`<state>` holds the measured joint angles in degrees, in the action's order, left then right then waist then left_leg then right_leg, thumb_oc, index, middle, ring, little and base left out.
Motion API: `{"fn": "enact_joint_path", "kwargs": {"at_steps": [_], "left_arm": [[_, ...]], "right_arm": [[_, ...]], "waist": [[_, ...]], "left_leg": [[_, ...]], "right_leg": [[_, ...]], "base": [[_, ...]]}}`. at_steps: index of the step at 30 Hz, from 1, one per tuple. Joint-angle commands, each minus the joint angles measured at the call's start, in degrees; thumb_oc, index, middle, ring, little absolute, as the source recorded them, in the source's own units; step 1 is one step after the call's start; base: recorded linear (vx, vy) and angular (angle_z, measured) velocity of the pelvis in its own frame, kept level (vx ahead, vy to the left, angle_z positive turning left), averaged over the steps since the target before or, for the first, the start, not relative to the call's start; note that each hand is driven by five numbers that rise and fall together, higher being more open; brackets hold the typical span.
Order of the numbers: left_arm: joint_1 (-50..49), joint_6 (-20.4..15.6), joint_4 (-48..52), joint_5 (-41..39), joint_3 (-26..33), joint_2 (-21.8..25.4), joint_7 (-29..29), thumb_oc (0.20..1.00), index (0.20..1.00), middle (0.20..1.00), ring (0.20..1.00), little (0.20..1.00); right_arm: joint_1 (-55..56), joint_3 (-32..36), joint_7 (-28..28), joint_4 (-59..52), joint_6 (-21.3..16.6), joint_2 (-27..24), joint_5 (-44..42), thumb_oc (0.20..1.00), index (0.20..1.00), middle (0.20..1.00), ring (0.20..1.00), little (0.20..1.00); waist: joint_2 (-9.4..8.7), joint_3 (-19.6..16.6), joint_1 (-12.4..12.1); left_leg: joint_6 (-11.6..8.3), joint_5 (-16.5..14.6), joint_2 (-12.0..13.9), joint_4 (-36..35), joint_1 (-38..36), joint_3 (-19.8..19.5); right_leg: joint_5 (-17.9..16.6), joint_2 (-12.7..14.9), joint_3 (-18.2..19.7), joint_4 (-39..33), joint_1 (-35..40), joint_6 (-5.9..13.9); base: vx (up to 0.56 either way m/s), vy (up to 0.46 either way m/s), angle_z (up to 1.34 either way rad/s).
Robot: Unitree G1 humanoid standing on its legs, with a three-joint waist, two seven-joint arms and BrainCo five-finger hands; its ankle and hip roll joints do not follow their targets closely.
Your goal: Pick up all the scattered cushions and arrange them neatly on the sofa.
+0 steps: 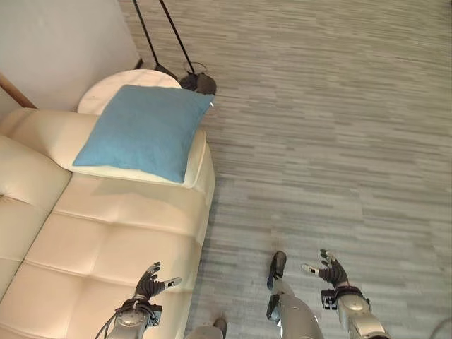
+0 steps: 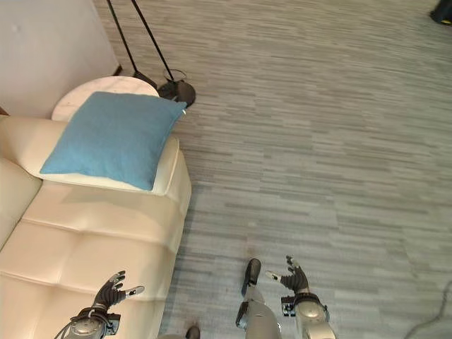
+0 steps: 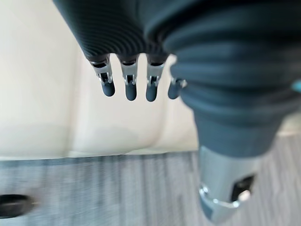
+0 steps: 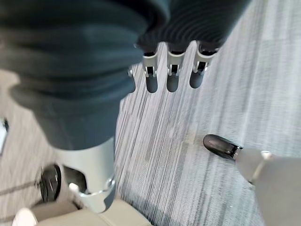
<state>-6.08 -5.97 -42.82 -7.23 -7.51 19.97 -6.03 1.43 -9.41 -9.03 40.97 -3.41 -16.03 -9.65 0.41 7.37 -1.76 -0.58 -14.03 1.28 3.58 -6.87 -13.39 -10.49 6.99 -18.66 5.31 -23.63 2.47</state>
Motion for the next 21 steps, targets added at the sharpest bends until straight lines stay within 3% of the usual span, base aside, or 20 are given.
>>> {"fn": "enact_joint_path", "kwargs": {"at_steps": [1, 2, 3, 4, 7, 8, 9, 10, 11, 12, 13, 16, 21], "left_arm": [[-1.30, -2.08, 3.89, 1.16, -0.31, 2.29, -0.58, 1.000, 1.000, 1.000, 1.000, 1.000], [-1.14, -2.22, 3.72, 0.74, -0.32, 1.92, -0.45, 1.000, 1.000, 1.000, 1.000, 1.000], [-1.11, -2.22, 3.71, 0.74, -0.30, 1.95, -0.46, 1.000, 1.000, 1.000, 1.000, 1.000], [-0.89, -2.27, 3.77, 0.06, -0.08, 1.70, -0.62, 1.000, 1.000, 1.000, 1.000, 1.000], [-1.14, -2.19, 3.04, -0.21, 0.26, 1.17, -0.35, 1.000, 1.000, 1.000, 1.000, 1.000], [-1.12, -2.19, 3.04, -0.21, 0.28, 1.21, -0.35, 1.000, 1.000, 1.000, 1.000, 1.000], [-1.17, -2.22, 2.73, -0.19, 0.34, 1.07, -0.14, 1.000, 1.000, 1.000, 1.000, 1.000], [-1.17, -2.22, 2.73, -0.19, 0.34, 1.07, -0.14, 1.000, 1.000, 1.000, 1.000, 1.000], [-1.10, -2.21, 2.61, -0.32, 0.39, 1.06, -0.07, 1.000, 1.000, 1.000, 1.000, 1.000], [-1.10, -2.21, 2.61, -0.32, 0.39, 1.06, -0.07, 1.000, 1.000, 1.000, 1.000, 1.000], [-1.21, -2.27, 2.13, -0.56, 0.49, 0.83, -0.27, 1.000, 1.000, 1.000, 1.000, 1.000], [-1.51, -2.19, 1.77, -0.62, 0.53, 0.71, -0.23, 1.000, 1.000, 1.000, 1.000, 1.000], [-2.15, -1.87, 1.43, 0.05, 0.37, 0.82, 0.28, 1.000, 1.000, 1.000, 1.000, 1.000]], "right_arm": [[-2.54, 0.29, -0.38, -2.97, -2.14, -3.73, -0.15, 1.000, 1.000, 1.000, 1.000, 1.000], [-2.60, 0.46, -0.66, -3.12, -2.68, -3.97, -0.64, 1.000, 1.000, 1.000, 1.000, 1.000], [-2.63, 0.47, -0.66, -3.11, -2.68, -3.93, -0.64, 1.000, 1.000, 1.000, 1.000, 1.000], [-3.12, 0.73, -0.95, -3.01, -2.82, -4.10, -1.18, 1.000, 1.000, 1.000, 1.000, 1.000], [-3.68, 0.66, -0.80, -1.12, -2.51, -4.67, -1.53, 1.000, 1.000, 1.000, 1.000, 1.000], [-3.71, 0.66, -0.80, -1.12, -2.52, -4.63, -1.53, 1.000, 1.000, 1.000, 1.000, 1.000], [-3.99, 0.77, -0.80, -0.89, -2.81, -5.01, -1.68, 1.000, 1.000, 1.000, 1.000, 1.000], [-3.98, 0.77, -0.80, -0.89, -2.81, -5.01, -1.68, 1.000, 1.000, 1.000, 1.000, 1.000], [-4.34, 0.53, -1.07, -0.29, -2.91, -5.12, -1.58, 1.000, 1.000, 1.000, 1.000, 1.000], [-4.34, 0.53, -1.07, -0.29, -2.91, -5.12, -1.58, 1.000, 1.000, 1.000, 1.000, 1.000], [-4.45, 0.25, -1.31, 0.46, -2.82, -4.94, -1.42, 1.000, 1.000, 1.000, 1.000, 1.000], [-4.29, 0.12, -1.49, 1.16, -2.66, -4.76, -1.18, 1.000, 1.000, 1.000, 1.000, 1.000], [-3.34, 0.40, -1.87, 0.78, -2.61, -3.95, -0.53, 1.000, 1.000, 1.000, 1.000, 1.000]], "waist": [[0.27, -0.94, -1.40], [0.45, -0.95, -1.43], [0.20, -1.08, -1.18], [0.19, -0.73, -1.37], [-0.44, -0.87, -3.19], [-0.64, -0.97, -3.04], [-1.24, -0.69, -3.72], [-1.24, -0.71, -3.72], [-1.21, 0.10, -5.04], [-1.21, 0.10, -5.04], [-0.55, 0.86, -6.56], [0.09, 1.06, -7.83], [0.27, 0.93, -9.34]], "left_leg": [[-3.39, 7.50, 3.99, 0.21, 3.78, 4.52], [-3.94, 9.71, 4.56, 1.76, 5.31, 5.16], [-3.87, 10.02, 4.23, 1.71, 5.63, 4.92], [-4.26, 13.96, 4.92, 4.57, 7.37, 6.19], [-2.38, 10.35, 1.63, 3.80, 9.81, 7.21], [-2.31, 10.62, 1.37, 3.72, 10.05, 7.11], [-1.79, 9.19, -1.95, 2.97, 14.57, 8.70], [-1.79, 9.17, -1.95, 3.01, 14.61, 8.71], [-1.73, 11.08, -4.62, 1.74, 18.71, 9.42], [-1.73, 11.08, -4.62, 1.74, 18.71, 9.42], [-1.87, 14.54, -6.42, -0.14, 21.75, 8.86], [-2.05, 16.93, -7.17, -2.39, 23.93, 9.11], [-1.72, 20.76, -7.12, -2.82, 27.61, 13.33]], "right_leg": [[3.48, -0.95, -0.40, -3.23, 5.82, 7.10], [4.17, -1.25, -0.86, -3.74, 6.77, 6.80], [4.03, -0.89, -0.98, -3.79, 6.57, 6.85], [4.48, -1.26, -1.43, -4.47, 8.02, 6.46], [6.11, -2.16, -1.04, -7.96, 13.16, 5.76], [6.02, -1.89, -1.11, -7.96, 12.96, 5.81], [6.62, -1.64, -0.99, -8.92, 14.70, 5.94], [6.62, -1.64, -0.99, -8.91, 14.68, 5.94], [6.85, -2.40, -0.59, -9.63, 16.07, 5.90], [6.85, -2.40, -0.59, -9.63, 16.07, 5.90], [7.38, -3.82, -0.21, -10.18, 17.58, 5.87], [8.85, -5.23, 0.46, -10.31, 19.05, 5.78], [12.88, -8.39, 2.53, -10.28, 23.78, 4.20]], "base": [[0.32, -0.245, 0.20], [0.20, -0.175, 0.18], [0.12, -0.129, 0.20], [0.24, -0.157, 0.21], [0.31, -0.144, 0.23], [0.25, -0.074, -0.45], [0.16, -0.050, -0.50], [0.27, -0.083, -0.25], [0.10, -0.029, -0.15], [0.23, -0.049, -0.21], [0.13, -0.021, -0.34], [0.19, -0.014, -0.22], [0.26, 0.039, -0.13]]}}
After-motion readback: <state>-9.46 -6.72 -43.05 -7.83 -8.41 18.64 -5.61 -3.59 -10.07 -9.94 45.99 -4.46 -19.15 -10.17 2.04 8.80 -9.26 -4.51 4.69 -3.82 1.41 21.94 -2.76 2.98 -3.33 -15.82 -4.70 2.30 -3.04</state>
